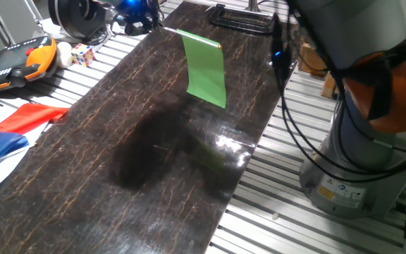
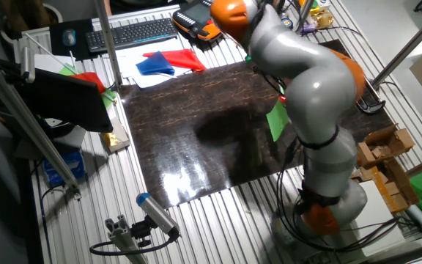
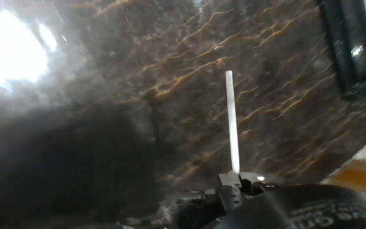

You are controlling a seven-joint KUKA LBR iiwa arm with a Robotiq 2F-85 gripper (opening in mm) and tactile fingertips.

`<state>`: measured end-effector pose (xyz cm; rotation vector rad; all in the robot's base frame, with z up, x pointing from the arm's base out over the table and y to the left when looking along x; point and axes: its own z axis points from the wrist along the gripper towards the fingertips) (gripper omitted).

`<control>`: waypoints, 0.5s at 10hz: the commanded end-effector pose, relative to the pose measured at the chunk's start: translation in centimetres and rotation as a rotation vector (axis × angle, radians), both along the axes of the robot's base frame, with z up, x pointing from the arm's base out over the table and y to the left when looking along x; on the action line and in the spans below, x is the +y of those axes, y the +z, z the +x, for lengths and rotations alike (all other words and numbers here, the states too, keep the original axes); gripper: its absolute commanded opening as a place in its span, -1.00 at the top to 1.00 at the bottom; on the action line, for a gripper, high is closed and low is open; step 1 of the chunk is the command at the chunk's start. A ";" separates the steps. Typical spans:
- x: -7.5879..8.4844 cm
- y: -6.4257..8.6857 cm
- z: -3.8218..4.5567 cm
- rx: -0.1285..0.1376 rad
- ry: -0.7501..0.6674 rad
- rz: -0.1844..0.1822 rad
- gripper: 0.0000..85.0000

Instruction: Wave the flag

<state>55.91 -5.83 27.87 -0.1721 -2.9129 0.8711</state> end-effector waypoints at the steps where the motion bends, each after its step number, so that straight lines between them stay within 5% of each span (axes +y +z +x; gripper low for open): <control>1: 0.2 -0.1 -0.04 -0.027 -0.042 0.248 0.98; 2: 0.4 -0.2 -0.02 -0.036 -0.118 0.369 0.98; 4: 1.4 -0.5 -0.08 -0.063 -0.268 0.553 0.98; 5: 2.1 -0.5 -0.25 -0.078 -0.337 0.604 0.98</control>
